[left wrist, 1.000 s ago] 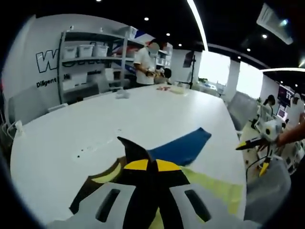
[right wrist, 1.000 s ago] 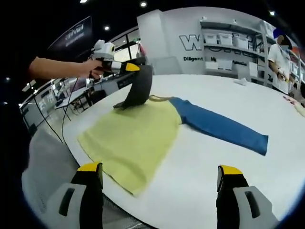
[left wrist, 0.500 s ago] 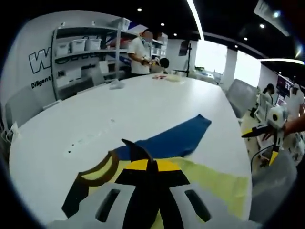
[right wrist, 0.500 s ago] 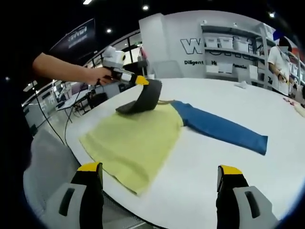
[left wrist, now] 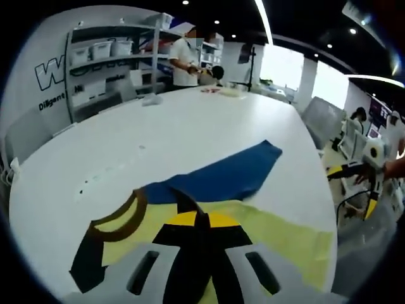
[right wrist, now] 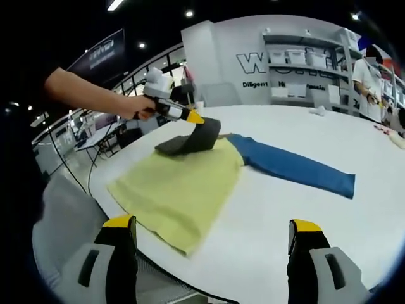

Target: Fold the garment on the visible template until the final outline fits inside the template.

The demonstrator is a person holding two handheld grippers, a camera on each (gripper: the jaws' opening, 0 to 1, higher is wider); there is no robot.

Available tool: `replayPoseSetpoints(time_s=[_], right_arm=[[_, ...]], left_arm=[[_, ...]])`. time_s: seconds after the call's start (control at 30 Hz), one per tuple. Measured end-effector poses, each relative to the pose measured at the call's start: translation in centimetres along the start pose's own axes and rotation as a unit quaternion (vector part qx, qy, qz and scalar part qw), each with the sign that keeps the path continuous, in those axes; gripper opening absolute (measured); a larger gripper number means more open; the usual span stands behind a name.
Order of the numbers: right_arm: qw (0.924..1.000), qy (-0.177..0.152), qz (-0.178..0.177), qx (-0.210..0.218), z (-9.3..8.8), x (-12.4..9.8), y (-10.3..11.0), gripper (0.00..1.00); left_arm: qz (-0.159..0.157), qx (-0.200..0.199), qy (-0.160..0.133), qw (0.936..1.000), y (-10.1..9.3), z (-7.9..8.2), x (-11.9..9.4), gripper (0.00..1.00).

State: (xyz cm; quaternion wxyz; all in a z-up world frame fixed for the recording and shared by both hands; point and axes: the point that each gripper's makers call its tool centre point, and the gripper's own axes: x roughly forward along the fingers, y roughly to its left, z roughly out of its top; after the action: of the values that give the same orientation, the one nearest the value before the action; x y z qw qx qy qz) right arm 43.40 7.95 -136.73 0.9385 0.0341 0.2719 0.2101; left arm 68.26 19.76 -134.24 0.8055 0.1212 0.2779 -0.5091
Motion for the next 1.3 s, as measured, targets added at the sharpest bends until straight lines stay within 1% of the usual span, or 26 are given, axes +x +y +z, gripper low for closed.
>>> replayPoseSetpoints(time_s=[0.17, 0.23, 0.4, 0.5, 0.6, 0.67, 0.77, 0.8, 0.93, 0.97, 1.07, 1.17, 1.3], right_arm=[[1.0, -0.007, 0.001, 0.002, 0.1, -0.3, 0.1, 0.99], [0.9999, -0.013, 0.002, 0.01, 0.2, -0.4, 0.0, 0.99], [0.9994, -0.029, 0.002, 0.019, 0.7, -0.6, 0.0, 0.99], [0.9993, -0.032, 0.005, 0.019, 0.8, -0.7, 0.0, 0.99], [0.9995, -0.027, 0.001, 0.014, 0.6, -0.8, -0.3, 0.99], [0.9994, -0.031, -0.001, 0.016, 0.6, -1.0, -0.5, 0.98], [0.9993, -0.032, -0.004, 0.021, 0.5, -1.1, -0.7, 0.98], [0.9993, -0.032, -0.004, 0.021, 0.4, -1.2, -0.8, 0.98], [0.9993, -0.029, -0.008, 0.021, 0.1, -1.4, -1.0, 0.98], [0.9993, -0.029, -0.01, 0.021, 0.1, -1.4, -1.1, 0.98], [0.9991, -0.032, -0.012, 0.026, 0.1, -1.6, -1.1, 0.99], [0.9991, -0.03, -0.013, 0.027, -0.1, -1.6, -1.3, 0.99], [0.999, -0.032, -0.012, 0.028, 0.0, -1.4, -1.2, 0.99]], left_arm=[[-0.004, 0.01, 0.014, 0.9998, -0.5, -0.8, 0.5, 0.03], [-0.005, 0.01, 0.02, 0.9997, -0.7, -1.2, 0.7, 0.03], [-0.003, 0.013, 0.035, 0.9993, -0.7, -1.9, 1.4, 0.03], [0.0, 0.0, 0.042, 0.9991, -0.5, -2.2, 1.8, 0.03], [0.0, 0.004, 0.052, 0.9986, -0.7, -2.6, 2.4, 0.03], [-0.002, -0.011, 0.062, 0.998, -1.0, -3.0, 2.7, 0.03], [-0.005, -0.011, 0.065, 0.9978, -1.4, -3.2, 3.2, 0.03], [-0.007, -0.014, 0.067, 0.9976, -1.4, -3.4, 3.8, 0.03], [-0.018, -0.036, 0.08, 0.996, -2.0, -3.9, 4.2, 0.04], [-0.019, -0.036, 0.081, 0.9959, -2.1, -3.9, 4.3, 0.04], [-0.028, -0.031, 0.079, 0.996, -2.3, -4.0, 4.6, 0.04], [-0.031, 0.006, 0.073, 0.9968, -2.2, -3.7, 4.6, 0.06], [-0.037, 0.03, 0.069, 0.9965, -2.3, -3.6, 4.4, 0.12]])
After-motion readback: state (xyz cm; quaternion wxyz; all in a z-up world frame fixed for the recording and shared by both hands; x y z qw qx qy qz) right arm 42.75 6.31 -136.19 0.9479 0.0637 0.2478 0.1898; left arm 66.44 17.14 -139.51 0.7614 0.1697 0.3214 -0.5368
